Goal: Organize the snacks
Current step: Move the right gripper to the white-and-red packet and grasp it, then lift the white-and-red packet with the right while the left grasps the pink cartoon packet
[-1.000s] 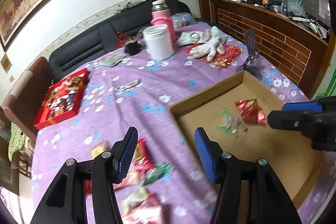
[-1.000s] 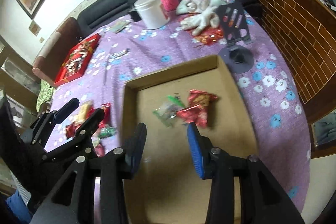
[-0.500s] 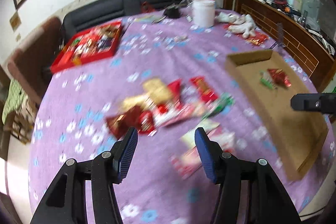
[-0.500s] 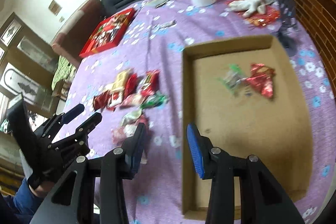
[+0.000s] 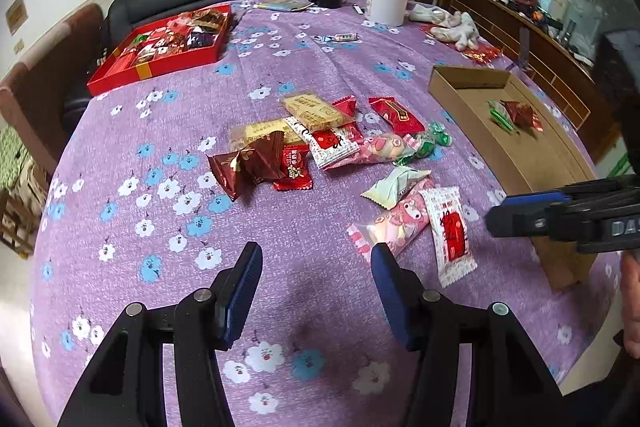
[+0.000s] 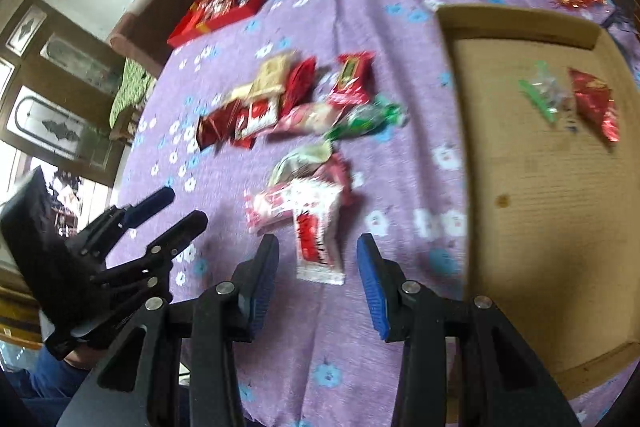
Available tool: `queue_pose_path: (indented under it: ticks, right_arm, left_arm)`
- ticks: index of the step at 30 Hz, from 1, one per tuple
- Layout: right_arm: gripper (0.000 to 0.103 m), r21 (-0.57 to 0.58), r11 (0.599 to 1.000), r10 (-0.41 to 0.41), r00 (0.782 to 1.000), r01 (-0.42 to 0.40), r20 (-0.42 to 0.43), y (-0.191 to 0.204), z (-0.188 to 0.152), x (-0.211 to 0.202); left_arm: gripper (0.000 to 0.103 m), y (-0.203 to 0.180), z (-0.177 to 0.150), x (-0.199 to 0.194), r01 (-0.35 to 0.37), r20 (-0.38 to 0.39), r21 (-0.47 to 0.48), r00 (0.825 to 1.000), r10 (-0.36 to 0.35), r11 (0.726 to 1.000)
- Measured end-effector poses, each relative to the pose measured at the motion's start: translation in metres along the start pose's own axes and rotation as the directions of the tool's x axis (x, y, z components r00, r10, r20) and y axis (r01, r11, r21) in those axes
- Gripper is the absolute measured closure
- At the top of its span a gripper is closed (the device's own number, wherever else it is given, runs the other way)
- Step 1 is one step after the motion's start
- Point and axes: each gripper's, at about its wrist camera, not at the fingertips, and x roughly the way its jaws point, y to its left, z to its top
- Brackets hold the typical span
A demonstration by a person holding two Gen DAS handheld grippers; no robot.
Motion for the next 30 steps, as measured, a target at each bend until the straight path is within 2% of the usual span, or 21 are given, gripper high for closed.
queue_pose_path:
  ticks: [2,7,11,12,13,14,18,23,26,30]
  right_arm:
    - [0.064,0.001,1.000,0.000,1.000,0.000,-0.012,0.004,0.001,0.010]
    - [0.064,0.002,0.998,-0.058,0.998,0.058,-0.037,0.012,0.006,0.034]
    - [0.064,0.011,0.995,-0.102,0.994,0.102,-0.041,0.012,0.006,0.045]
    - [0.078,0.017,0.995,-0.102,0.994,0.103,-0.039,0.010,0.004,0.045]
    - [0.083,0.023,0.995,-0.099,0.994,0.100,-0.042,0.007,0.003,0.045]
    - [0.086,0.029,0.995,-0.094,0.995,0.095,-0.037,0.005,0.002,0.043]
    - [0.086,0.043,0.994,-0.097,0.995,0.097,0.017,-0.002,-0.002,0.022]
    - [0.086,0.080,0.994,-0.085,0.994,0.080,0.063,-0.015,-0.008,-0.005]
    - [0.086,0.099,0.993,-0.076,0.994,0.068,0.081,-0.024,-0.012,-0.017]
    - [0.086,0.104,0.993,-0.071,0.993,0.061,0.094,-0.030,-0.017,-0.027]
  left_arm:
    - [0.043,0.002,-0.002,-0.001,0.001,-0.001,0.012,1.000,-0.001,1.000]
    - [0.043,0.009,-0.003,-0.002,0.014,-0.004,0.041,1.000,-0.014,0.999]
    - [0.043,0.006,0.001,-0.002,0.048,-0.006,0.083,0.999,-0.047,0.995]
    - [0.043,0.004,0.003,-0.001,0.059,-0.008,0.098,0.998,-0.059,0.993]
    - [0.043,0.000,0.004,0.001,0.074,-0.013,0.116,0.997,-0.073,0.991]
    - [0.043,-0.004,0.006,0.004,0.089,-0.019,0.135,0.996,-0.087,0.987]
    - [0.042,-0.021,0.011,0.019,0.124,-0.043,0.211,0.992,-0.118,0.970]
    - [0.042,-0.039,0.020,0.051,0.123,-0.098,0.291,0.990,-0.098,0.949]
    - [0.042,-0.044,0.023,0.066,0.136,-0.126,0.300,0.987,-0.102,0.944]
    - [0.042,-0.046,0.032,0.073,0.168,-0.123,0.266,0.982,-0.140,0.949]
